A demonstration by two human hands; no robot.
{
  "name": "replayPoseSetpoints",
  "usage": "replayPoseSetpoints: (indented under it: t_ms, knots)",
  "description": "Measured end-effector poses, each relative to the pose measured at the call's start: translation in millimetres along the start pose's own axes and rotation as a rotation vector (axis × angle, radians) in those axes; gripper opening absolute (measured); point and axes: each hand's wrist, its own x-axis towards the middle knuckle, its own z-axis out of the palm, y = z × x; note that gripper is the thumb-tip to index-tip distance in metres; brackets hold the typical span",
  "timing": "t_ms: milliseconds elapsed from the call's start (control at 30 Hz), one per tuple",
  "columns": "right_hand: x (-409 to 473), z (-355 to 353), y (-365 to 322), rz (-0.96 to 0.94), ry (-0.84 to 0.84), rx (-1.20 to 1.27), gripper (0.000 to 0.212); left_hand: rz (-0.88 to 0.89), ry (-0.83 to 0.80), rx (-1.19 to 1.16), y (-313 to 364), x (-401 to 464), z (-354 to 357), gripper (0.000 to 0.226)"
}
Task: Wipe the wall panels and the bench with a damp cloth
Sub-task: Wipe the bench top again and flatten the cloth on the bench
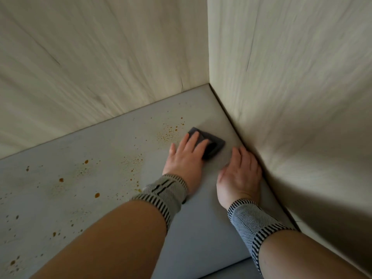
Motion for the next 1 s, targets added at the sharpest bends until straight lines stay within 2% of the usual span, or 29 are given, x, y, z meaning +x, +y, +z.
replayPoseSetpoints:
  t_ms: [100, 133, 267, 333, 567, 700, 767, 833, 933, 1000]
  knots:
    - [0, 2, 1, -0.005, -0.012, -0.010, 0.053, -0.158, 0.037, -0.111, 2, 19, -6, 0.056]
    - [0, 2, 1, -0.009, -0.009, -0.016, 0.051, -0.140, 0.028, -0.131, 9, 18, -5, 0.056]
    - [-1, 2, -1, 0.009, 0.027, -0.034, 0.046, 0.134, -0.045, -0.034, 21, 0, 1, 0.054]
    - [0, 0, -1, 0.001, 0.003, -0.035, 0.047, 0.163, -0.060, -0.015, 14, 8, -2, 0.054]
    - [-1, 1, 0, 0.008, -0.091, -0.072, 0.065, -0.083, 0.017, -0.106, 33, 41, -12, 0.060]
    - [-1, 4, 1, 0.000, -0.024, -0.066, 0.054, 0.181, -0.029, -0.043, 41, 29, -4, 0.053]
    - [0, 3, 0, 0.008, -0.061, -0.076, 0.059, 0.214, -0.023, -0.003, 31, 38, -6, 0.056]
    - [0, 2, 0, 0.015, -0.073, -0.083, 0.062, 0.104, 0.031, -0.012, 21, 49, -9, 0.059]
    - [1, 1, 0, 0.007, -0.065, -0.084, 0.060, -0.249, 0.143, -0.132, 7, 60, -12, 0.059]
    - [1, 2, 0, 0.011, -0.070, -0.080, 0.058, -0.319, 0.175, -0.157, 13, 56, -9, 0.058]
